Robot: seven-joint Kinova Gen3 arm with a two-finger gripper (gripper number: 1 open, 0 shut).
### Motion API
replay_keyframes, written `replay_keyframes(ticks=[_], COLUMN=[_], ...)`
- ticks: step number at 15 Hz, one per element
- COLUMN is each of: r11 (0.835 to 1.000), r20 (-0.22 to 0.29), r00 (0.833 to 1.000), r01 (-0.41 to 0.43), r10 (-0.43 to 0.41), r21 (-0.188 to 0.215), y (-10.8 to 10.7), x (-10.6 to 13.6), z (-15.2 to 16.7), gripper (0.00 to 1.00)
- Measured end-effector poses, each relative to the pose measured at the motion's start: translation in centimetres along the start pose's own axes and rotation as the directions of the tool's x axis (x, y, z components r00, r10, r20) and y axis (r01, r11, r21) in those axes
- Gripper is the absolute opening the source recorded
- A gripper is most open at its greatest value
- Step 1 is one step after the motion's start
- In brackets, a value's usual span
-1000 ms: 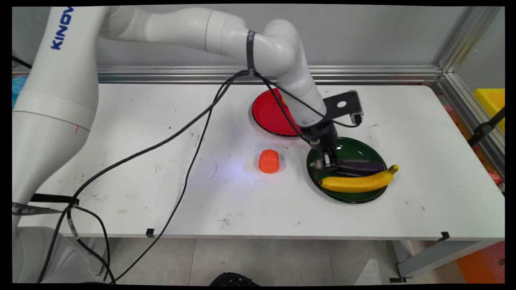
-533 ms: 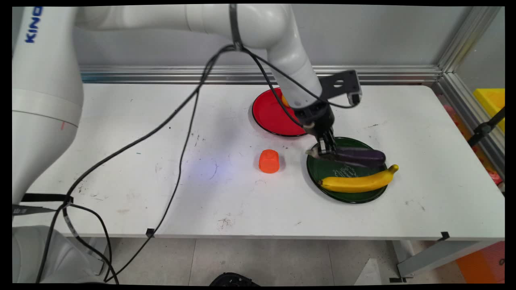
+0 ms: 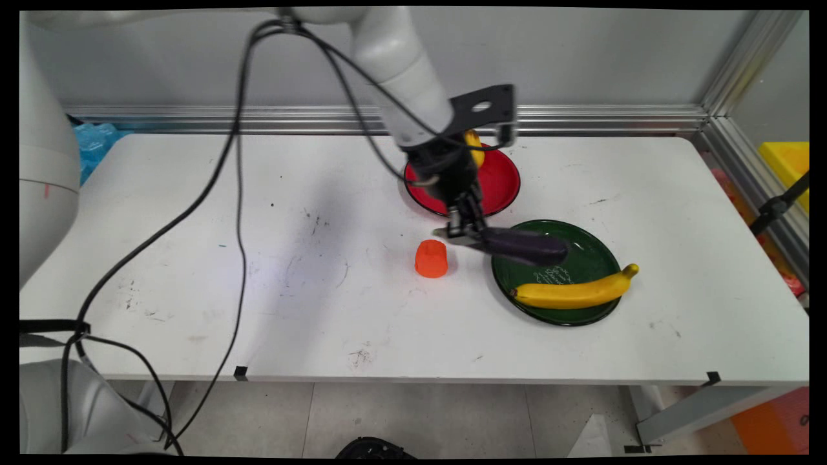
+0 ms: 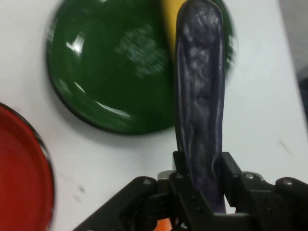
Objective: Place the picked object on the table
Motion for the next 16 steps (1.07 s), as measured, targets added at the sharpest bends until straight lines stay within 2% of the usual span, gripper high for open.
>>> replay_keyframes(ticks=[5, 9, 12, 16], r11=[0.992, 0.978, 0.971, 0.969], r20=[0.052, 0.080, 0.091, 0.100], r00=[0.994, 0.981, 0.973, 0.970], r01=[-0.096, -0.166, -0.201, -0.210], r10=[0.100, 0.177, 0.214, 0.223], r21=[-0.079, -0.123, -0.132, -0.128], y=[3.3, 4.9, 5.4, 5.2], x=[-4.5, -7.6, -9.1, -10.2], z=[-2.3, -1.8, 0.1, 3.1], gripper=[0.00, 0.00, 0.00, 0.00])
